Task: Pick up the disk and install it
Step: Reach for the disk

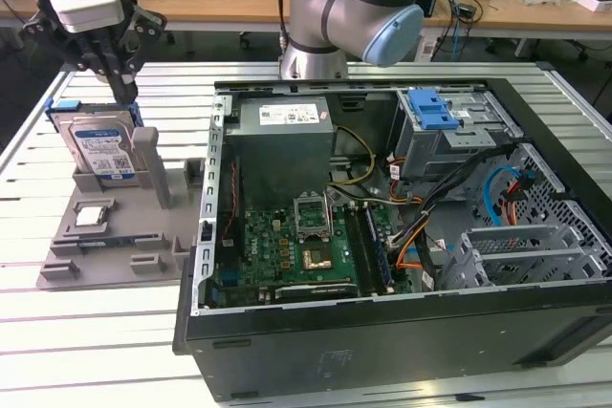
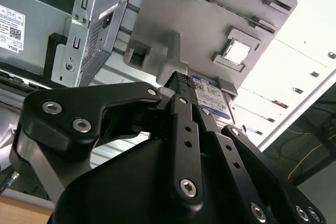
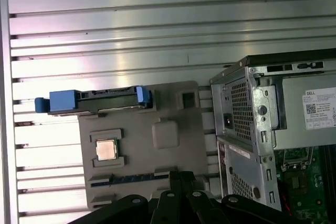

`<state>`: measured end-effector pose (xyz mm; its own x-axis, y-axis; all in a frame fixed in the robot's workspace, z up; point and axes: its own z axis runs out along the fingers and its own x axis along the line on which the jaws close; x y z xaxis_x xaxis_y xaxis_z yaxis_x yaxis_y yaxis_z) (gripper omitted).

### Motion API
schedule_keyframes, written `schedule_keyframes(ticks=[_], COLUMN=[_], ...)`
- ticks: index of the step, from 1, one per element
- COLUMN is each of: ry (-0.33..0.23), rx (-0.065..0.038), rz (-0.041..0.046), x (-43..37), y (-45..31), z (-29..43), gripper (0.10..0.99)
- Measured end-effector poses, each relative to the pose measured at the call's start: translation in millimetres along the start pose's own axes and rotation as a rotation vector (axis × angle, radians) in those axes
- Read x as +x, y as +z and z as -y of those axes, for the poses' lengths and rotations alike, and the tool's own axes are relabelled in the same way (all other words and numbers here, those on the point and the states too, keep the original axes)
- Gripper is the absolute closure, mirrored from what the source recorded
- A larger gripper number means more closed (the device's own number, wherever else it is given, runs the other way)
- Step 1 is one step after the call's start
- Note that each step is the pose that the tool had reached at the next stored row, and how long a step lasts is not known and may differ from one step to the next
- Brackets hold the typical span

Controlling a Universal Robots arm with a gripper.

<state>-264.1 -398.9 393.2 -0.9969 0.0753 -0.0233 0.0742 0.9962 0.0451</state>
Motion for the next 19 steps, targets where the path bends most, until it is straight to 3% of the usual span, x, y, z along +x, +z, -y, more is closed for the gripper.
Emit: schedule_keyframes(ticks=[19], ry=[0.000], rx=[0.000], rz=[0.0000], x=[38.2], y=[-0.9], z=[2.8], gripper=[0.980])
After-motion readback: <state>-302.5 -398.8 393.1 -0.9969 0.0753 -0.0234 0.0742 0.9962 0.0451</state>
